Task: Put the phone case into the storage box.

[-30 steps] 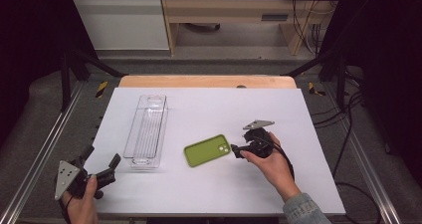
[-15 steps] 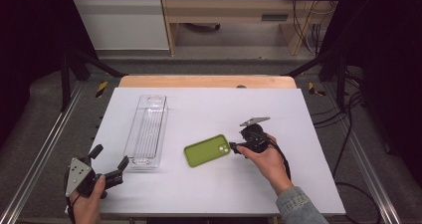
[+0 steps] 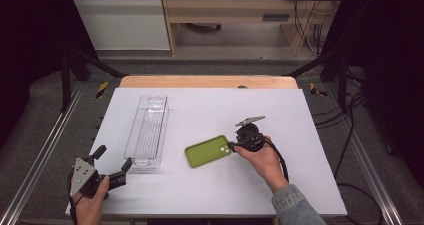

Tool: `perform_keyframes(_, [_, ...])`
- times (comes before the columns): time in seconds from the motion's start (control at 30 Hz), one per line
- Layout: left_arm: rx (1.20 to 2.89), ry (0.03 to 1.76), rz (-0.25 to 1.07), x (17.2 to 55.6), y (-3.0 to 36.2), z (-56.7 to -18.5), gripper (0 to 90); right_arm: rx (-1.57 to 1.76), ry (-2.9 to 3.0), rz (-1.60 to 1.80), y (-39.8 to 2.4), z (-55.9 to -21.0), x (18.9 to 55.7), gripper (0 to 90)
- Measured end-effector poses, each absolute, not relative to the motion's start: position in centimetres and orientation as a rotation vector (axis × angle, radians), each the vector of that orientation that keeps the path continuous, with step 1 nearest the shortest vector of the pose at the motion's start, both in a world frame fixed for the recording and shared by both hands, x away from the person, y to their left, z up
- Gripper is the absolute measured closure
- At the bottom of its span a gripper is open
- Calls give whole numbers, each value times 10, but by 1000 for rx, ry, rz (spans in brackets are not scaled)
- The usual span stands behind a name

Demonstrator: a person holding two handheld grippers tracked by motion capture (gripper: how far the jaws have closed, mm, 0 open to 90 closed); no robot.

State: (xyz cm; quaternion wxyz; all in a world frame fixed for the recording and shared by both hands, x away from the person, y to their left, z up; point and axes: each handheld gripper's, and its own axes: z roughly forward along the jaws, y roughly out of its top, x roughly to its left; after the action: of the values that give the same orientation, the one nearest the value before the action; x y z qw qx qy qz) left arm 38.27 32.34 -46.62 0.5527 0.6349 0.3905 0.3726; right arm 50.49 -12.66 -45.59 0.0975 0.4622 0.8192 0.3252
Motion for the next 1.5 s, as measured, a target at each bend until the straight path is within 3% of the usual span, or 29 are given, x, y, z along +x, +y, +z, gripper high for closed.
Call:
perform_keyframes(0.9, [1517, 934, 884, 384, 321, -467, 14, 1427, 2479, 954, -117, -472, 517, 707])
perform_keyframes(1.5, [1511, 940, 883, 384, 322, -467, 13, 1395, 2501, 910, -112, -476, 515, 742])
